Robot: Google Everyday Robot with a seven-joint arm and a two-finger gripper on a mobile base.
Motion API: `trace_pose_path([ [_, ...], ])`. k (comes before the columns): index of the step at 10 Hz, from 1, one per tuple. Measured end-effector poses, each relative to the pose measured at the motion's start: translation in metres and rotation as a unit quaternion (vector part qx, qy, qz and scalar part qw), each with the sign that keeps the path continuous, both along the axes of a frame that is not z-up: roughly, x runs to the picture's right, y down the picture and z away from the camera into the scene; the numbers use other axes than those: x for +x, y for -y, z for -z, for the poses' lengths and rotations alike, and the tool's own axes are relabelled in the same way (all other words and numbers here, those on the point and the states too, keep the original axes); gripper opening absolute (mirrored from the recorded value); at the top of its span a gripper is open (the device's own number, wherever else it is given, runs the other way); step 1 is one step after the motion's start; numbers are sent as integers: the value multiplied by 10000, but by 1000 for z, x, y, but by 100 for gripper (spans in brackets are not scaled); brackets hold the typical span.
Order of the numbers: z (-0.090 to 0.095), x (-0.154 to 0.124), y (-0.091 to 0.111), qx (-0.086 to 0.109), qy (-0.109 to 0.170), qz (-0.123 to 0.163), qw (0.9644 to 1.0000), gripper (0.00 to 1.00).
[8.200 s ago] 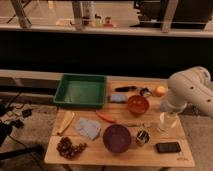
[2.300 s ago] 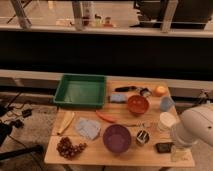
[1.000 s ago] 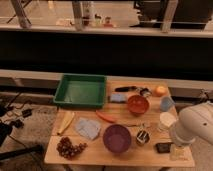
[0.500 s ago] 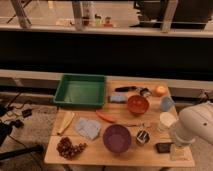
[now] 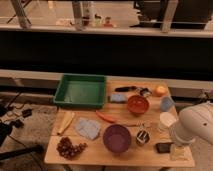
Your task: Place eraser in paper cup
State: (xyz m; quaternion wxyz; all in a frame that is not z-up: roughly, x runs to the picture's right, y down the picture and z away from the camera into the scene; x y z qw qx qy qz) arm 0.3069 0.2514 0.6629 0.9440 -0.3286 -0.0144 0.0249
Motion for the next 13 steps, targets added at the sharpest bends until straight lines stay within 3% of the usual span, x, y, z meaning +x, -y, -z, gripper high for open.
trace_pose_path([
  [6, -4, 40, -21, -93, -236, -151, 9996, 80],
  [13, -41, 33, -49, -252, -199, -150, 9994, 80],
])
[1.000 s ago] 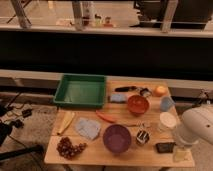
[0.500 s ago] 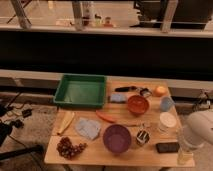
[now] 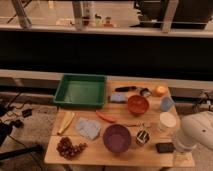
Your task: Place eraser in paper cup
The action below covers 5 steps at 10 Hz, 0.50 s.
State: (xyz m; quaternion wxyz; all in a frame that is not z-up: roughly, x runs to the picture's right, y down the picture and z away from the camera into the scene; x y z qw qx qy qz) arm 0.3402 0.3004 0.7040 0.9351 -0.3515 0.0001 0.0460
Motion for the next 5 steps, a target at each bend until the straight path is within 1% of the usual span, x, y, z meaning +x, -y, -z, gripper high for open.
trace_pose_path([
  [3, -14, 12, -14, -93, -46, -96, 9999, 80],
  [5, -20, 12, -15, -79, -18, -95, 9999, 80],
])
